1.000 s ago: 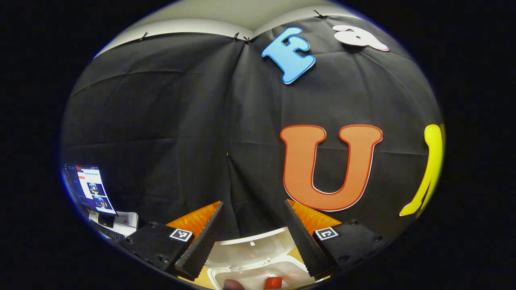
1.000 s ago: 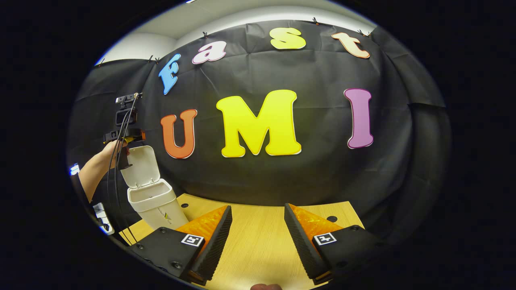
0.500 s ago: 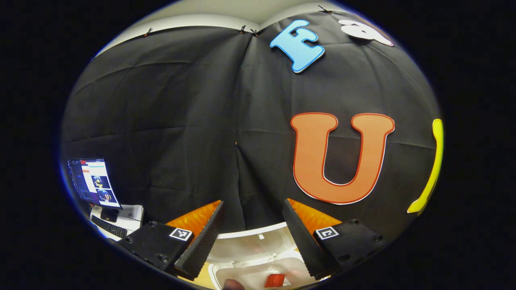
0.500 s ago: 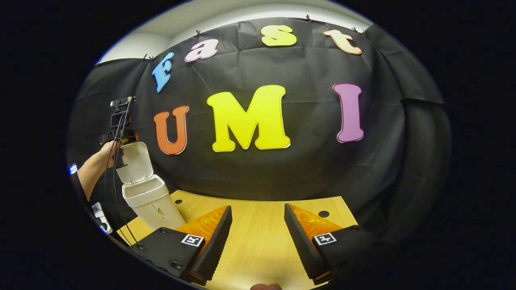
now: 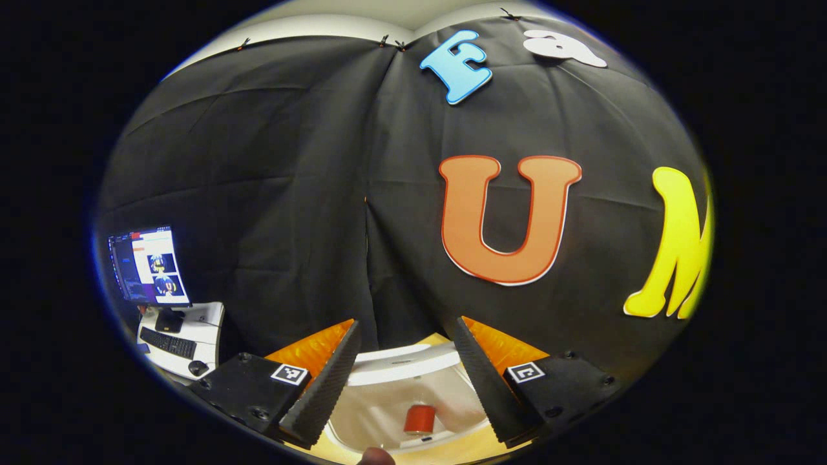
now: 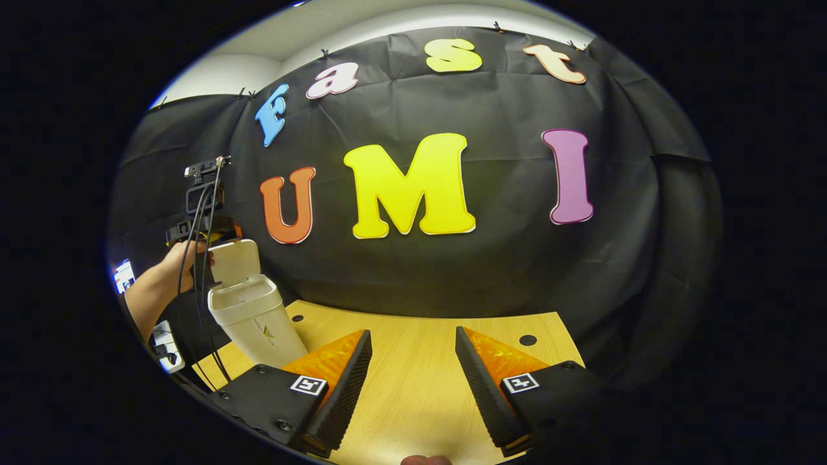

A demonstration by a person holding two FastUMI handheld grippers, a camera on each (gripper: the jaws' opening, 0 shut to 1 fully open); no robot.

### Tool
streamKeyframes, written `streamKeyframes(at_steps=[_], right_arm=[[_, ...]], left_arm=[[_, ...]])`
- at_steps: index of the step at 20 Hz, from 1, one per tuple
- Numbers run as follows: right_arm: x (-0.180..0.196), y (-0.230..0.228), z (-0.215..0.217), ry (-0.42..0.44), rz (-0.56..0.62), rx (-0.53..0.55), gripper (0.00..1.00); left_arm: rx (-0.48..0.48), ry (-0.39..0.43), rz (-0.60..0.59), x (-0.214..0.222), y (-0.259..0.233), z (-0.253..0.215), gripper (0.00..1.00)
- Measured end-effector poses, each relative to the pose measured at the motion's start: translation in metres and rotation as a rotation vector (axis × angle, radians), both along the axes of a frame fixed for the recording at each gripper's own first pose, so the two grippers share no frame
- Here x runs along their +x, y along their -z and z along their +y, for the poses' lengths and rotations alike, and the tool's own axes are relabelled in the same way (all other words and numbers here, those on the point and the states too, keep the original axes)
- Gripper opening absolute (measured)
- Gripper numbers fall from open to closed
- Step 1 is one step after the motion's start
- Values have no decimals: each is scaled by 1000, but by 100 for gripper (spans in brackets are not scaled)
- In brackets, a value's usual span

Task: Press the lid of the desktop garbage bin to open it, pick up the crumpled paper on the desktop and throw it into the bin, then pick up the pop can on the desktop and drop it into the bin, and finally close the garbage bin lid.

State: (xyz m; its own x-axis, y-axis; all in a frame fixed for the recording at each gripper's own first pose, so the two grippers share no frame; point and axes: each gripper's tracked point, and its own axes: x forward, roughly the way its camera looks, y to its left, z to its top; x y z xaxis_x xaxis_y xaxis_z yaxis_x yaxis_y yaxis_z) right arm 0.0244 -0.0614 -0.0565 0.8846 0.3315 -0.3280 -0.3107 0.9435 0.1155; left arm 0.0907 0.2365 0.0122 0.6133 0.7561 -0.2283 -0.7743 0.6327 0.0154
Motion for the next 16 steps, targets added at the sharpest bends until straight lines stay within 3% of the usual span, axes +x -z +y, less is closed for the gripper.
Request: streamKeyframes(at_steps=[12, 13, 16], right_arm=[[-14, 22, 0, -23, 56, -36, 83], [-17, 24, 3, -27, 60, -35, 83], [-20, 26, 7, -37, 64, -39, 82]], left_arm=[[-38, 30, 105, -14, 87, -37, 96], [-38, 32, 109, -15, 89, -37, 100], [-51, 32, 106, -16, 97, -36, 96]])
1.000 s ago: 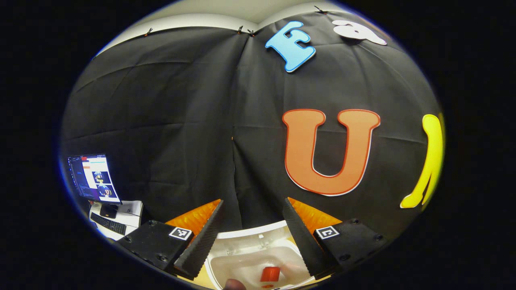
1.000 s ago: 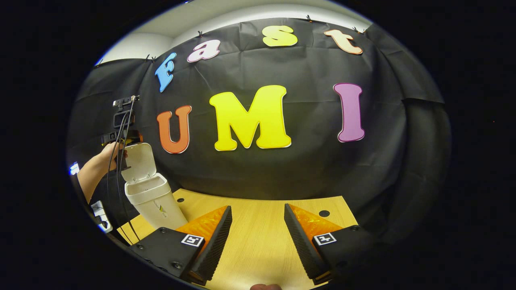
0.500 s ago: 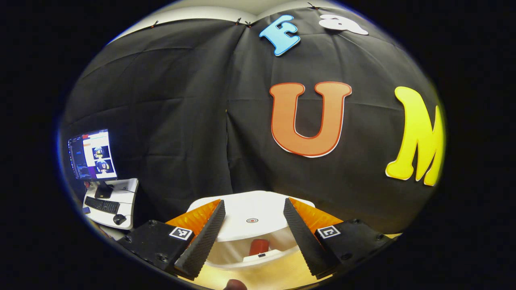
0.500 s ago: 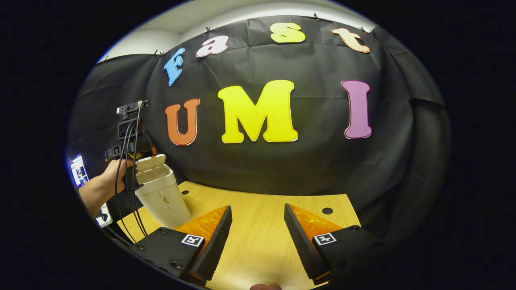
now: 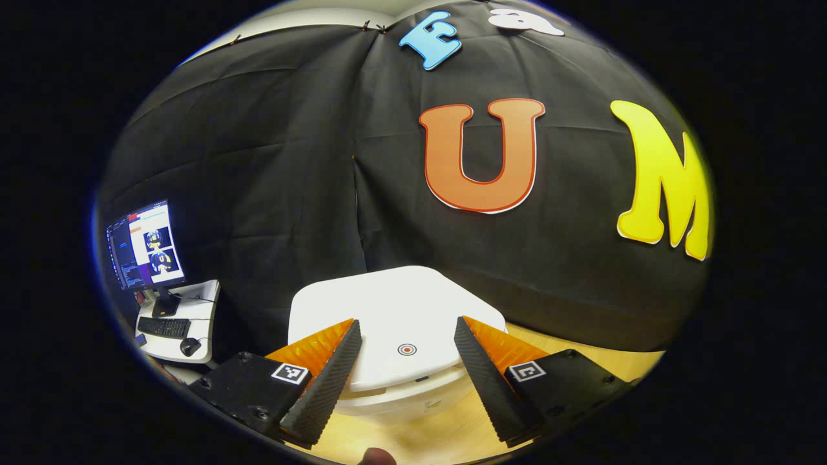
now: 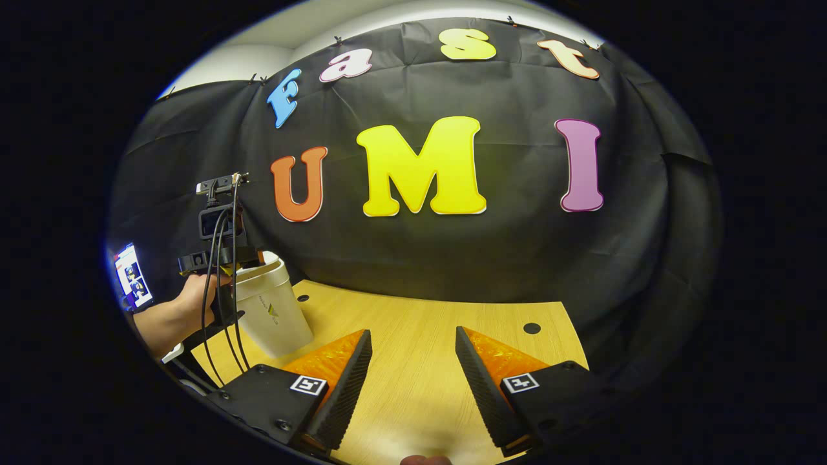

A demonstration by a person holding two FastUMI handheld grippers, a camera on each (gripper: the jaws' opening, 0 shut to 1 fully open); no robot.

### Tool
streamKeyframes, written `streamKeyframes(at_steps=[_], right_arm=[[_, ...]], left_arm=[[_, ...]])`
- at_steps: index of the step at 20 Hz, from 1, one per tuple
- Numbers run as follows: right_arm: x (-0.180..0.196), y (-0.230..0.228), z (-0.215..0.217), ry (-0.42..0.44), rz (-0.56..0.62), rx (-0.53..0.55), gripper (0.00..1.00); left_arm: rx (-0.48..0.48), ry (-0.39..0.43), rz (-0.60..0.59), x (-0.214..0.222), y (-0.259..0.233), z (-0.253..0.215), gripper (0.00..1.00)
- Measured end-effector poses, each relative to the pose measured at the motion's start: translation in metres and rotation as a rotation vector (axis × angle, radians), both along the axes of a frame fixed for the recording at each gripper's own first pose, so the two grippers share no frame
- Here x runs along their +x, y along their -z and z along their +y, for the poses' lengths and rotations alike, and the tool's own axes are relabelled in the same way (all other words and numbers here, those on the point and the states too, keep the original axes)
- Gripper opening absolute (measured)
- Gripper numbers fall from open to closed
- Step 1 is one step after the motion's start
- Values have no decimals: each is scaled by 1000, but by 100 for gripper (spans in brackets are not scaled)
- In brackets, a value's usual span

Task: Press the lid of the desktop garbage bin to open it, pick up the crumpled paper on the desktop and throw it into the bin, then pick up the pop can on the desktop and drop it into the bin, and finally close the garbage bin lid.

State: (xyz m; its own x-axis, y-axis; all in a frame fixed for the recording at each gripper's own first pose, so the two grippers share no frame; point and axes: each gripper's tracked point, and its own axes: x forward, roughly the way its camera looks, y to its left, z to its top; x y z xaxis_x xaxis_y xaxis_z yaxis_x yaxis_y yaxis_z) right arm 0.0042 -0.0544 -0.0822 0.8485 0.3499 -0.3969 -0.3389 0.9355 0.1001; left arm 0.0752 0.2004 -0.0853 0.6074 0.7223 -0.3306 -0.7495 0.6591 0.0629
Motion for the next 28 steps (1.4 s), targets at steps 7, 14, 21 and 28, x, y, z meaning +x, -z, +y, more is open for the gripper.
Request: streamKeyframes(at_steps=[7, 14, 21, 28], right_arm=[[-3, 3, 6, -28, 4, 9, 83], [-5, 19, 5, -19, 39, 55, 83], [25, -3, -1, 86, -85, 50, 83], [32, -52, 5, 163, -246, 7, 83]], left_arm=[[6, -6, -10, -2, 15, 2, 97], [74, 26, -74, -2, 22, 5, 94], [122, 119, -132, 5, 10, -4, 93], [202, 420, -264, 6, -83, -73, 98]])
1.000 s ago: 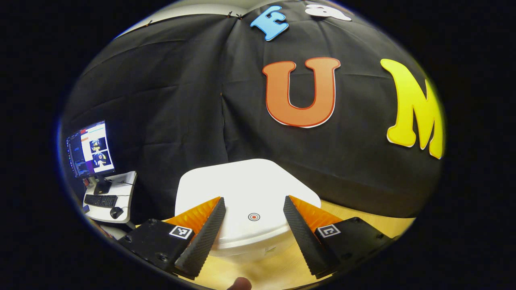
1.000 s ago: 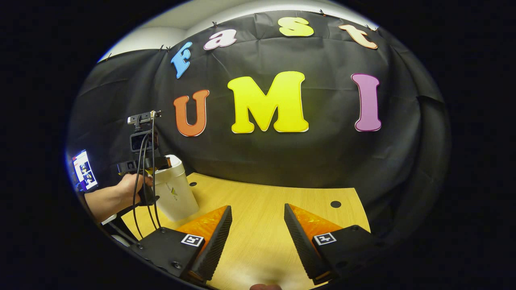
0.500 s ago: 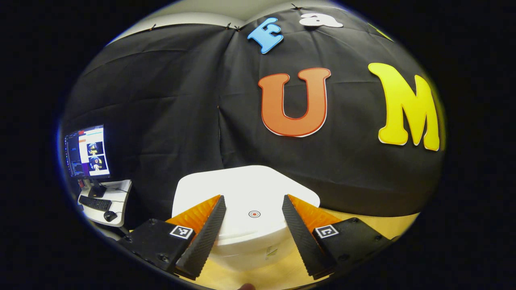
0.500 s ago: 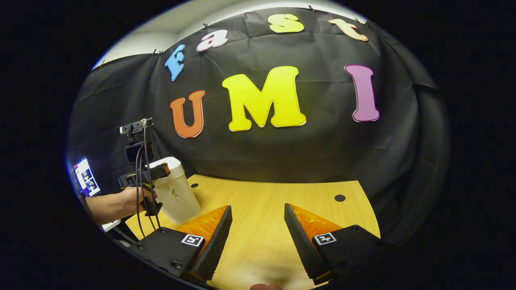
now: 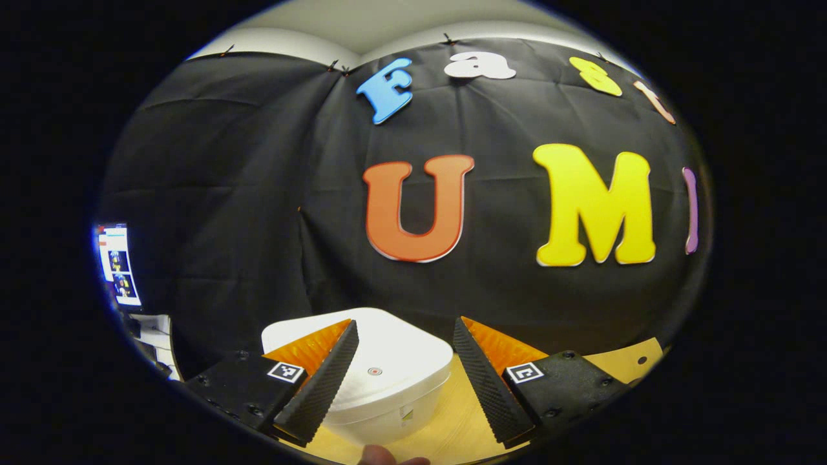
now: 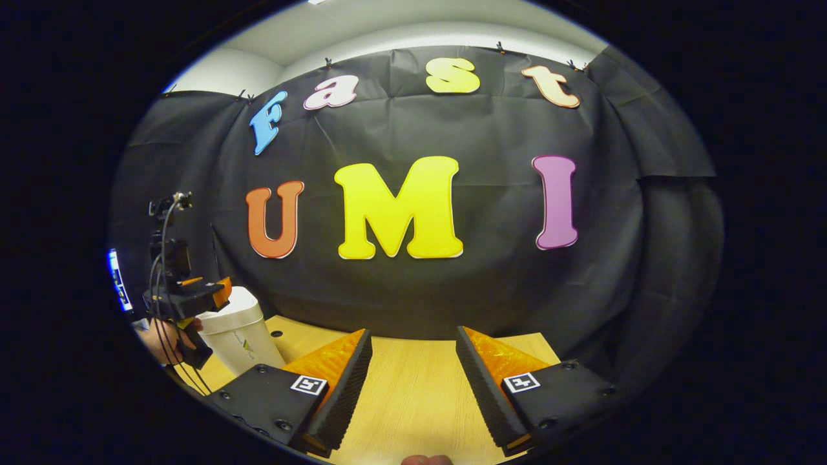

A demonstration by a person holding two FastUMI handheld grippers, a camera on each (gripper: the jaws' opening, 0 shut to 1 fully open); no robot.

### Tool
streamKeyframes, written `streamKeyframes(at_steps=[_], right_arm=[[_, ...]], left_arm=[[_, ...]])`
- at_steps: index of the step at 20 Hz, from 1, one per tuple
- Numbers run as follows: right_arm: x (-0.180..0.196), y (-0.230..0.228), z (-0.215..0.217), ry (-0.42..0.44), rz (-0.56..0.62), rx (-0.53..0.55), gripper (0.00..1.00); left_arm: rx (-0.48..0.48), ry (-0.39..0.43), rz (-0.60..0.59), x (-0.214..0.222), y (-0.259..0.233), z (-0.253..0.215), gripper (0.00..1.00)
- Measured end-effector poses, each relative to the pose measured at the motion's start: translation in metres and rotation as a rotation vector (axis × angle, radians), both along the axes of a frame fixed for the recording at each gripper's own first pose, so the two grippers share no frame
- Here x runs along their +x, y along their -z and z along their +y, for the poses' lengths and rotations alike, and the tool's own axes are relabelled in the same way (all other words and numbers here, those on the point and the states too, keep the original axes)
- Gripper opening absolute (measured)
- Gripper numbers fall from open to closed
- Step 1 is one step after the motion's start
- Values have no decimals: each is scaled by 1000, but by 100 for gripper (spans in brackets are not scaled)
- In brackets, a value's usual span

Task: Press the lid of the desktop garbage bin to open it, pick up the crumpled paper on the desktop and throw it into the bin, then pick up the pop can on the desktop and drop it into the bin, and finally close the garbage bin lid.

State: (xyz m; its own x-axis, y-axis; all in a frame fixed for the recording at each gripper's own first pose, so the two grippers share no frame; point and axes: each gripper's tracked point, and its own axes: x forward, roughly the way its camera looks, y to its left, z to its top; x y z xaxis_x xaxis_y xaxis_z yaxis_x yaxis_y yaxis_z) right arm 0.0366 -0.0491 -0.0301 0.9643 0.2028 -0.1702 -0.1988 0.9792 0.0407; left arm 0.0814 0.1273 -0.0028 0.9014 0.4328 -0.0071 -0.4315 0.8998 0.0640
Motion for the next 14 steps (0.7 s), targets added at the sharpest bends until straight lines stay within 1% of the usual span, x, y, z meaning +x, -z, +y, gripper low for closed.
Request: streamKeyframes(at_steps=[2, 5, 6, 9, 12, 13, 14], right_arm=[[-3, -17, 5, 25, -47, 5, 83], [-10, -40, 13, 49, -121, -3, 83], [-14, -46, 17, 50, -140, -3, 82], [-21, -61, 26, 62, -198, -17, 83], [-32, -70, 35, 72, -248, -41, 83], [-35, -71, 39, 72, -256, -42, 82], [-36, -69, 41, 71, -254, -44, 83]], left_arm=[[2, 130, -28, -1, -19, -35, 97], [0, 254, -59, -8, -46, -74, 97], [-6, 286, -59, -12, -51, -88, 97], [-41, 377, -72, -29, -55, -121, 97], [-70, 435, -85, -55, -47, -141, 97], [-71, 453, -89, -61, -47, -147, 97], [-66, 463, -94, -64, -47, -152, 97]])
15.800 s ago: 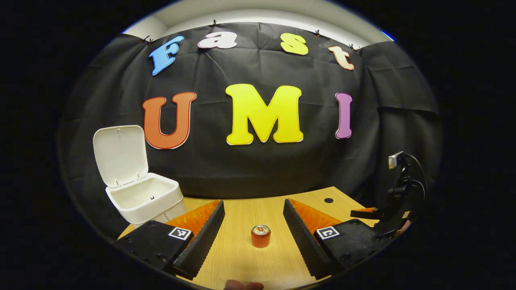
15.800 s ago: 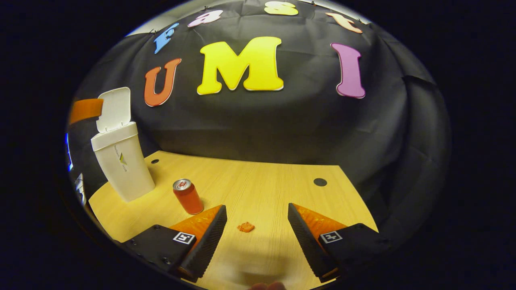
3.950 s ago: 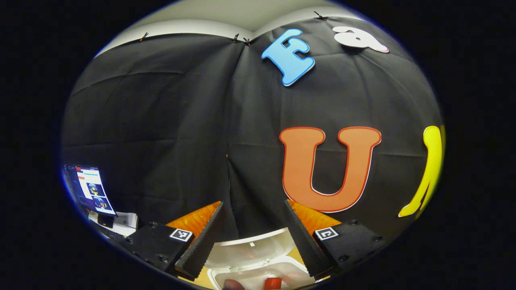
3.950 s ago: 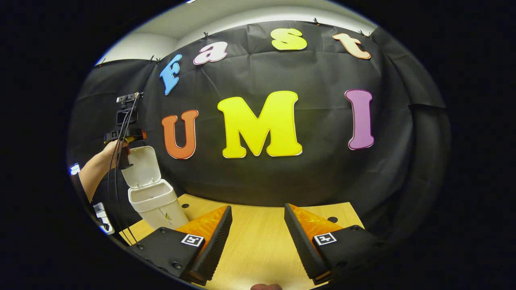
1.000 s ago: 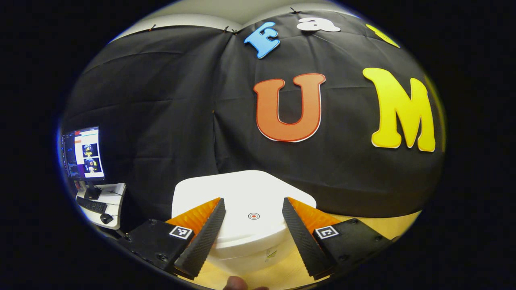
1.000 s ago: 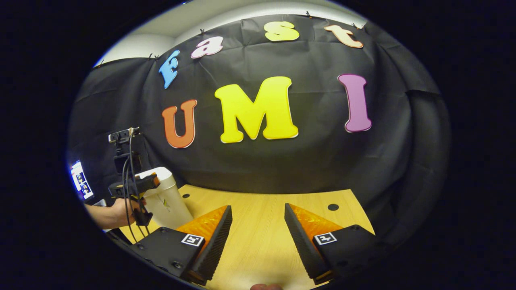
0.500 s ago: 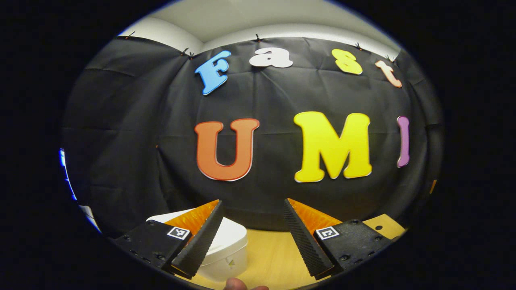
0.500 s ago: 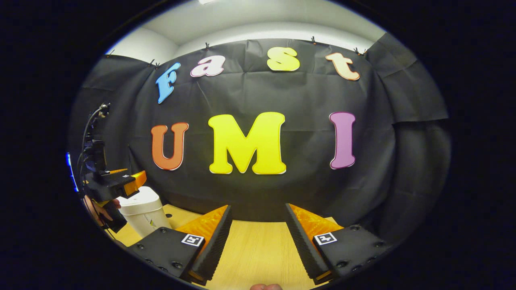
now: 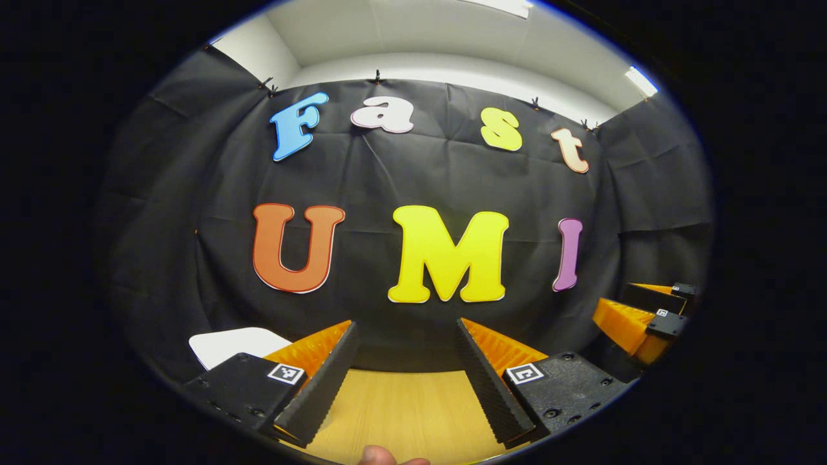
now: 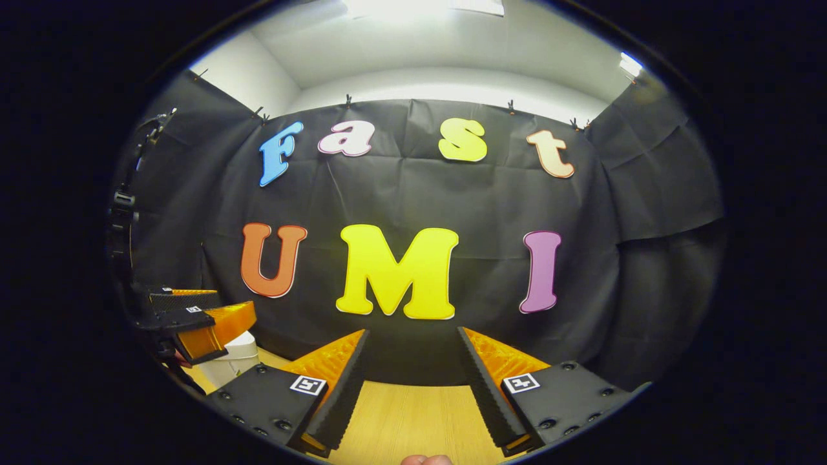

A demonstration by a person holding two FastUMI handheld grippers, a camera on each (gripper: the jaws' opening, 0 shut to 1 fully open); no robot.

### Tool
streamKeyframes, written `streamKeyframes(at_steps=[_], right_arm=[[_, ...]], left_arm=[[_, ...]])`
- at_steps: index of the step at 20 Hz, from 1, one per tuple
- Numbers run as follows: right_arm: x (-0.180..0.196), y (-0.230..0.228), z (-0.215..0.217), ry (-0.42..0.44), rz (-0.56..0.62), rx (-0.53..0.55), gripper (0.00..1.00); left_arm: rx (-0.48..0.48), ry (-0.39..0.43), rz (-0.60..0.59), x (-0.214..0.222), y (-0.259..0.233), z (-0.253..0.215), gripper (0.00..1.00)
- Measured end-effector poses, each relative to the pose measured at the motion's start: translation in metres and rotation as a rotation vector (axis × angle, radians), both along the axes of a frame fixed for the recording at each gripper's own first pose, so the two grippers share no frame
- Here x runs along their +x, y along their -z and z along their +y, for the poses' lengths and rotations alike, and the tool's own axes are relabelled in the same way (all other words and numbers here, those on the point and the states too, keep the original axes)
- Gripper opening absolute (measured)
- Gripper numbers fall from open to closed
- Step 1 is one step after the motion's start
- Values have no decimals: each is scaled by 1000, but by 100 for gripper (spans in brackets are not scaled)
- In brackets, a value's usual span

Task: Press the lid of the desktop garbage bin to open it, pick up the crumpled paper on the desktop and throw it into the bin, then pick up the pop can on the desktop and drop it into the bin, and finally close the garbage bin lid.

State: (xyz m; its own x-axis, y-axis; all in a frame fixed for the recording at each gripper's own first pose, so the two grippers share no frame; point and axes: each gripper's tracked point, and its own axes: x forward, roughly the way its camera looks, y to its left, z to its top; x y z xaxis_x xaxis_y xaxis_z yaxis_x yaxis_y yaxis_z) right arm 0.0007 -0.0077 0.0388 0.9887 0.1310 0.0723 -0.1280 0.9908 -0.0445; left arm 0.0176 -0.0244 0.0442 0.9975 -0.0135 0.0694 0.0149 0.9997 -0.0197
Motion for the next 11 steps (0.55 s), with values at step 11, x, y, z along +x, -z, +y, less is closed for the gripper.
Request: streamKeyframes(at_steps=[11], right_arm=[[4, 6, -5, 14, 23, 32, 83]], left_arm=[[-19, 21, 20, -9, 7, -9, 97]])
